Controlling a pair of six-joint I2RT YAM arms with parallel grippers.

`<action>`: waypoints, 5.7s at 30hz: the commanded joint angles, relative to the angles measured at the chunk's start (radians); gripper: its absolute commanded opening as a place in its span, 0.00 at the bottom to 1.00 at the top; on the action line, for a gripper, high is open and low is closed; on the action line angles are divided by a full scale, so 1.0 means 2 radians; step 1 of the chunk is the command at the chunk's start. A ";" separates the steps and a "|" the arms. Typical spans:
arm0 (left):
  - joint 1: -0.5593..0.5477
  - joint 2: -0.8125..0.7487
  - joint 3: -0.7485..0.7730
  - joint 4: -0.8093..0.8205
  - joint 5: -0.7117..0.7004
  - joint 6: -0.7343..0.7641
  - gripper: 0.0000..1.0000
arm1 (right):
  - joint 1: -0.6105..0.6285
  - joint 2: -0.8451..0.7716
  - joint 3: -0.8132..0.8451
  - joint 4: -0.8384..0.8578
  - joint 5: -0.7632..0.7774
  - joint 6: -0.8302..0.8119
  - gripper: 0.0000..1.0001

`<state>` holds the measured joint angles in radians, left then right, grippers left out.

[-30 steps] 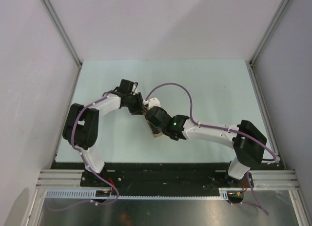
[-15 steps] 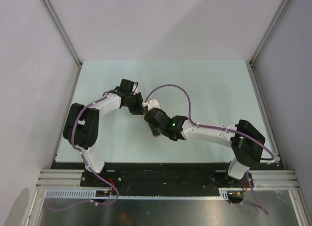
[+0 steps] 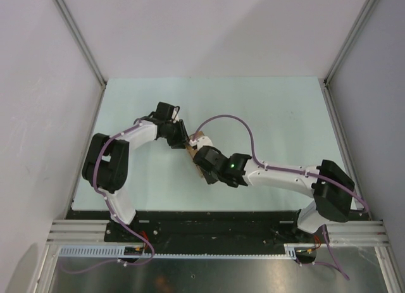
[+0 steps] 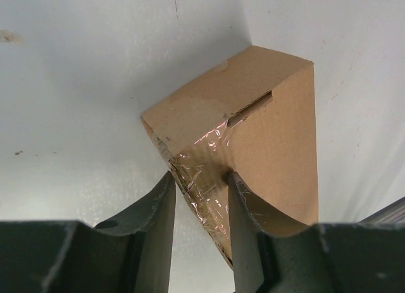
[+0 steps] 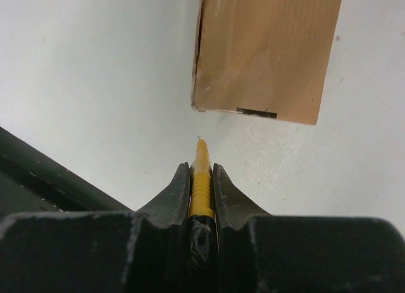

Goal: Unpack the express box

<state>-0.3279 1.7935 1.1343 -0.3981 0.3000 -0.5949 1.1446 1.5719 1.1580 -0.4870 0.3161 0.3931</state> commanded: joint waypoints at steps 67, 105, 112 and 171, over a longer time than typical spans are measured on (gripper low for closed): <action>0.019 -0.021 0.066 -0.049 -0.092 0.028 0.71 | -0.047 -0.031 -0.041 0.152 -0.035 -0.022 0.00; -0.179 -0.149 -0.121 -0.072 -0.089 0.131 0.22 | -0.246 0.242 0.216 0.150 -0.301 -0.078 0.00; -0.110 -0.155 -0.122 -0.079 -0.137 0.094 0.23 | -0.257 0.220 0.203 0.089 -0.311 -0.103 0.00; 0.092 -0.069 -0.135 0.014 0.048 0.001 0.10 | -0.161 0.049 0.107 0.011 -0.095 -0.022 0.00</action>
<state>-0.1757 1.6196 0.9192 -0.3065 0.4381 -0.6033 0.8162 1.7130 1.3720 -0.4816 0.1085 0.3401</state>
